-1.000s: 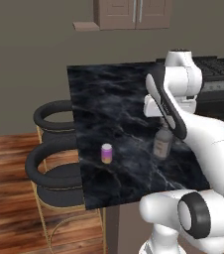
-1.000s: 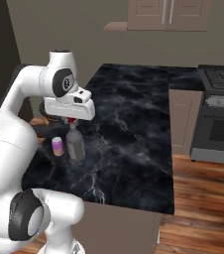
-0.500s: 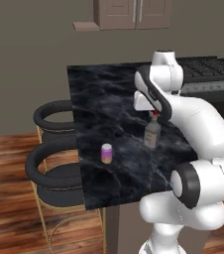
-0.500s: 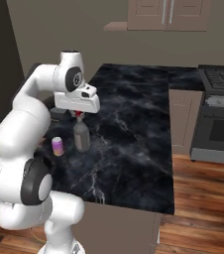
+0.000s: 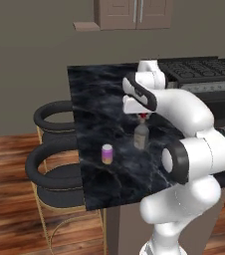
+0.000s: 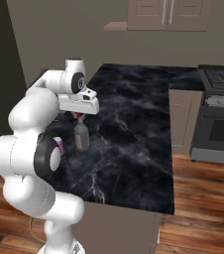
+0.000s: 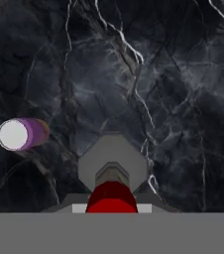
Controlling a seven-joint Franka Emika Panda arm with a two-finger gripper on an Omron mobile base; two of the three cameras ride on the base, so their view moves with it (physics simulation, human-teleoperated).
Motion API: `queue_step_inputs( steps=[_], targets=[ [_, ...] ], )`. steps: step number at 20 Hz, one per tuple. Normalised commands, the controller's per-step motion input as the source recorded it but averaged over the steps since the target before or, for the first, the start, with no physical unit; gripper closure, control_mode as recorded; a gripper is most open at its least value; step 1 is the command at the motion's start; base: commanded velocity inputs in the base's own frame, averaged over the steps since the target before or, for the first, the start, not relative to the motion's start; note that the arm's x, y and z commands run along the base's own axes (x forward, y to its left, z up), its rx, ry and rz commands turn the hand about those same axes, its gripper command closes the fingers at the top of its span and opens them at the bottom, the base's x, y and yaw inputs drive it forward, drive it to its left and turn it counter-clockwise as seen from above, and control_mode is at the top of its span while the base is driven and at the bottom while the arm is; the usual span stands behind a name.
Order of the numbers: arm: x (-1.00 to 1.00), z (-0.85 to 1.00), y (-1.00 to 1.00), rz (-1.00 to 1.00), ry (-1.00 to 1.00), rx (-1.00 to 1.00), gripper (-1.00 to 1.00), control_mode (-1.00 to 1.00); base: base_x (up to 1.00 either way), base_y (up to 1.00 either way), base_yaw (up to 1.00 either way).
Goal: Move the drinks to the dining counter.
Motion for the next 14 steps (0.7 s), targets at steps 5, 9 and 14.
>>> queue_step_inputs(
  steps=[5, 9, 14],
  targets=[
    [0.44, -0.47, 0.08, 0.0, 0.03, 0.03, 1.0, -1.0, 0.0, 0.0, 0.0],
    [0.35, -0.42, 0.02, 0.0, 0.0, 0.02, 1.0, -1.0, 0.0, 0.0, 0.0],
    [0.35, -0.34, 0.07, 0.0, 0.03, 0.01, 1.0, -1.0, 0.0, 0.0, 0.0]
  ],
)
